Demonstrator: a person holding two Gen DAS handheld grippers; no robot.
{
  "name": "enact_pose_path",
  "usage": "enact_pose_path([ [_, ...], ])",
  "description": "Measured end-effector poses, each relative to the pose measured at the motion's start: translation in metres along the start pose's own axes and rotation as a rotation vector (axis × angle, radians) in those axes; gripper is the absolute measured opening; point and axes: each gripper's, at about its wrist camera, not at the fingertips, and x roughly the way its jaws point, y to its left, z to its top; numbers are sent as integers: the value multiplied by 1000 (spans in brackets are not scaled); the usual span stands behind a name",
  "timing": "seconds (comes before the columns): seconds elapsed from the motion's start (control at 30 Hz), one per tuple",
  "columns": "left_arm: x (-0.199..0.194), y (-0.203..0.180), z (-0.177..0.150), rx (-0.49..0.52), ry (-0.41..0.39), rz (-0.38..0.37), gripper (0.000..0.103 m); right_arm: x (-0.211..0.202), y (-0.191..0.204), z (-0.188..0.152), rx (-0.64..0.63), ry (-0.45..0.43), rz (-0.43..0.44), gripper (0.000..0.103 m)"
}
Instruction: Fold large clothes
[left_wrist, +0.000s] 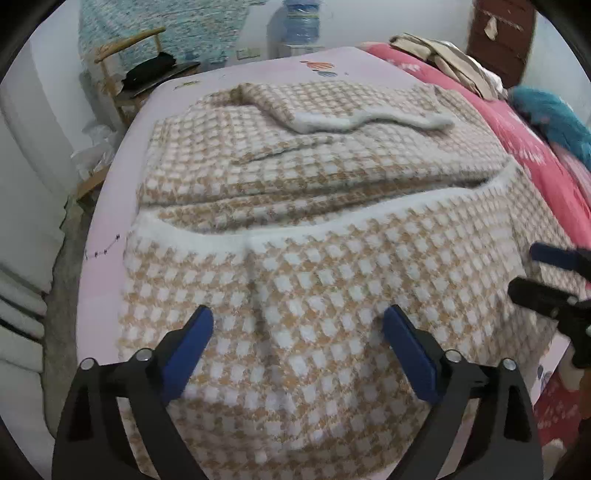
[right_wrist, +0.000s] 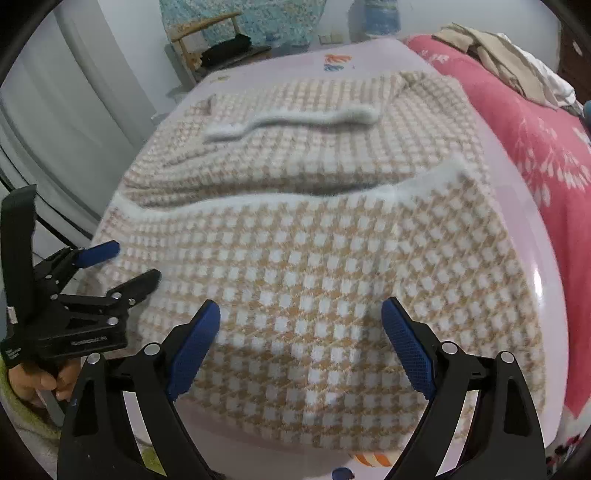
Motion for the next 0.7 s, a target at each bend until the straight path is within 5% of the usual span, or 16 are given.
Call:
enact_pose_path([
  [0.23,2,5,-8,-30,-30,0,98,16,-6,-6,27,6,19,95],
  [0.7,-1,5,-14,-55,-47,8,98,16,-6,-7,11,7,14,95],
])
